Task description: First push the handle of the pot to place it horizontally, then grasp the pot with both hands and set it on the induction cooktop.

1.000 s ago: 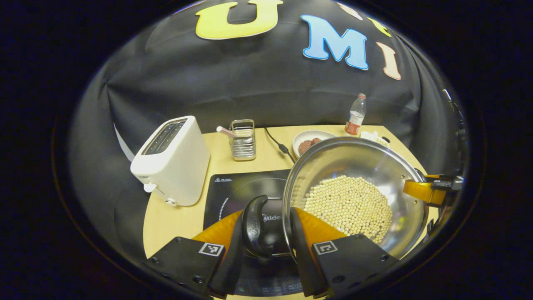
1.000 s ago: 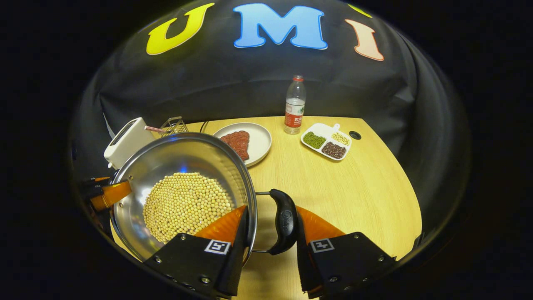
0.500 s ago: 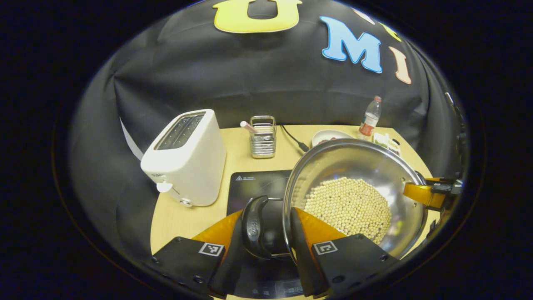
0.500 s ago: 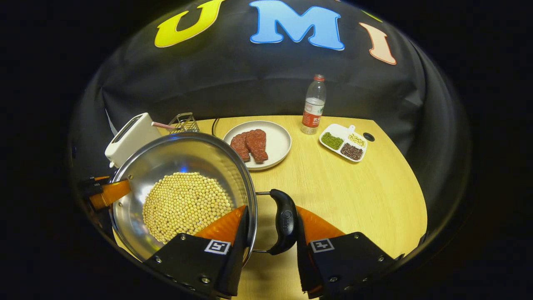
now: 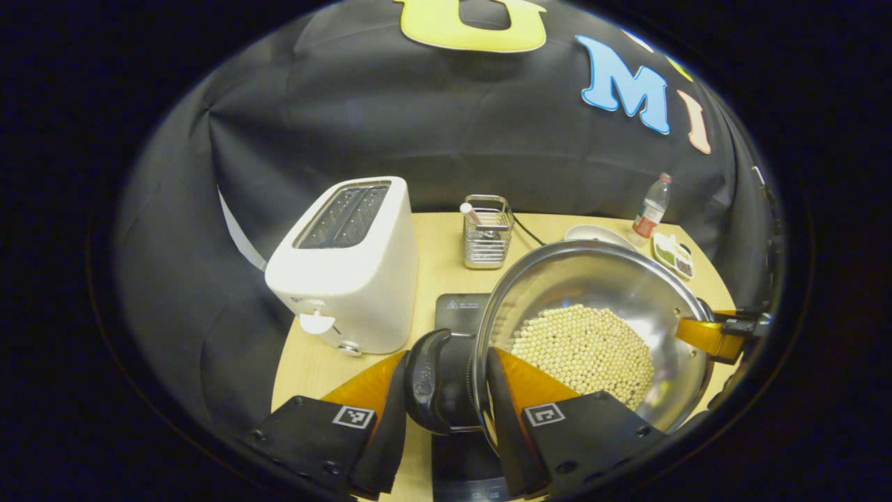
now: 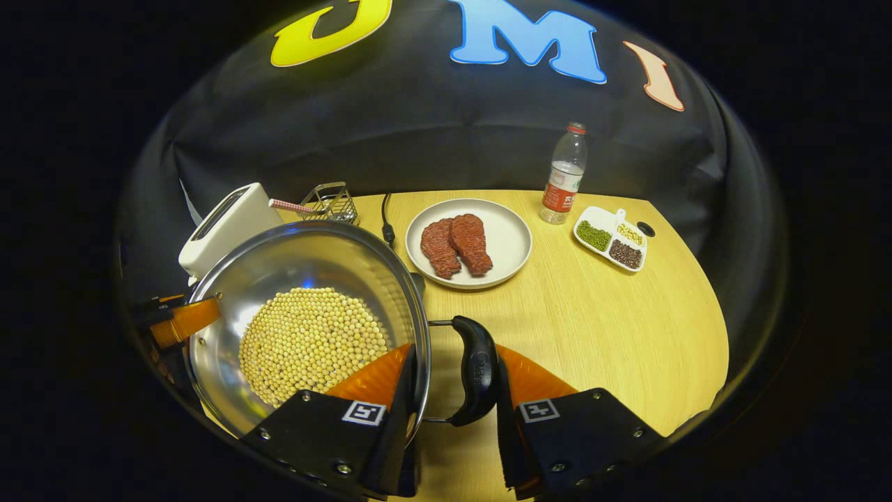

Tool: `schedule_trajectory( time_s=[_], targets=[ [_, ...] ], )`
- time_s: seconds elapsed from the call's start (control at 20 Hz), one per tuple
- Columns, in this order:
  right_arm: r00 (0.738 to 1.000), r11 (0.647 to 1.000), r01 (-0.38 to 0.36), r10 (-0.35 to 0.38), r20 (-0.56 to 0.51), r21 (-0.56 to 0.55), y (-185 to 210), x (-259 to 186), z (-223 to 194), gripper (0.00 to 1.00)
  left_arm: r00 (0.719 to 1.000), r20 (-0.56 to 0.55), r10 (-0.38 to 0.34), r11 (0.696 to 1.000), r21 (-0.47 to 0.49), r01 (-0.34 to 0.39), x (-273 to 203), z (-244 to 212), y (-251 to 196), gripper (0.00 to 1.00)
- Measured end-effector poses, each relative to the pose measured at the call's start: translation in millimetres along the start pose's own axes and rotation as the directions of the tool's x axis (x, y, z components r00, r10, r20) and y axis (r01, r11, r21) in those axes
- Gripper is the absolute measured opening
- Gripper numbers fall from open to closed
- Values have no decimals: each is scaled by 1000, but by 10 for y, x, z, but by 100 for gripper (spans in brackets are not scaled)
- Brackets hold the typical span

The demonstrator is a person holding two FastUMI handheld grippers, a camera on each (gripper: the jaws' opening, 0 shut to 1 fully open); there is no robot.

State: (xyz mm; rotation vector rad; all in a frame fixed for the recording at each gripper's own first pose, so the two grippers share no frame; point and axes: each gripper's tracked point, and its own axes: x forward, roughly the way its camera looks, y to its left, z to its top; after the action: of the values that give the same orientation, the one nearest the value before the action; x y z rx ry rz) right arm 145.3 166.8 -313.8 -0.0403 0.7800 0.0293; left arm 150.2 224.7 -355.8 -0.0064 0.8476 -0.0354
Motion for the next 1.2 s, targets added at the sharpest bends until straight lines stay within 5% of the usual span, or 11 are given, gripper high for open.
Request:
schedule_trajectory(
  time_s=[0.95,1.05,1.1,1.2],
  targets=[
    [999,999,24,-24,22,22,148,168,-111,55,999,12,-38,999,-9,38,90,-59,69,60],
    [999,1000,14,-15,33,16,144,175,-95,50,999,42,-32,999,-21,33,114,-61,65,65],
    [999,1000,9,-10,35,24,154,172,-90,55,998,58,-24,1000,-14,25,119,-52,74,63],
    [999,1000,-3,2,43,24,152,178,-95,56,995,102,3,1000,-22,-1,71,37,106,75]
  ],
)
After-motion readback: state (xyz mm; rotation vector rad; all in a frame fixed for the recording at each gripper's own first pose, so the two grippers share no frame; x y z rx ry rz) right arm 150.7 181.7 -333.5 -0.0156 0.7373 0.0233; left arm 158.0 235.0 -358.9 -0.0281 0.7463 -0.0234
